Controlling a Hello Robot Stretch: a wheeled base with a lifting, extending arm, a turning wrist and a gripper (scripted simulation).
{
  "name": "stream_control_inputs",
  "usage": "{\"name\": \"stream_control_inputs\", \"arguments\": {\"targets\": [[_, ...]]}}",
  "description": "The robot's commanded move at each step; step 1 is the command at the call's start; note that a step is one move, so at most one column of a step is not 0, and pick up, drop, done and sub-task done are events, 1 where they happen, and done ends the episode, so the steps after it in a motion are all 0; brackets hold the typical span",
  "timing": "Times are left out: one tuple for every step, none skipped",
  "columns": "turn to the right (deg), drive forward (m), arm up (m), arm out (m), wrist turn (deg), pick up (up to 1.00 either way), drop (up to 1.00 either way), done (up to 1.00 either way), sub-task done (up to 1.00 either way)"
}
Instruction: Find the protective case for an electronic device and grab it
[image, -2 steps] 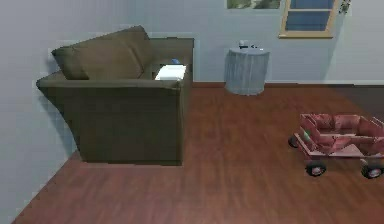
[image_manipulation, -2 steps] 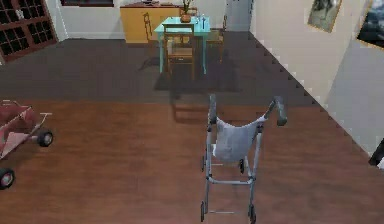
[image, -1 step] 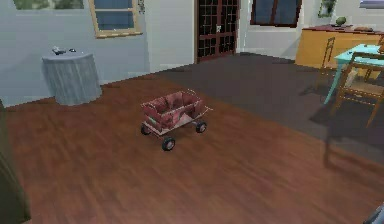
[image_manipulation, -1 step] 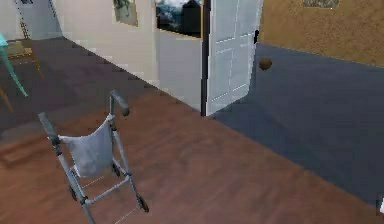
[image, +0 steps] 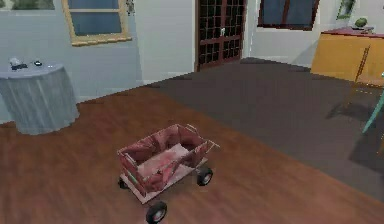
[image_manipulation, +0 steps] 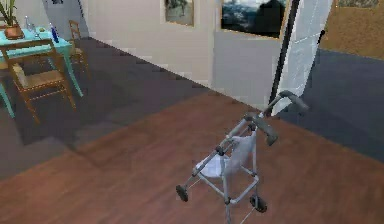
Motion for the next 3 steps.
{"name": "stream_control_inputs", "arguments": {"targets": [[39.0,0.00,0.00,0.00,0.0,0.00,0.00,0.00,0.00],[0.0,0.05,0.00,0.00,0.0,0.00,0.00,0.00,0.00],[-3.0,0.00,0.00,0.00,0.0,0.00,0.00,0.00,0.00]]}}
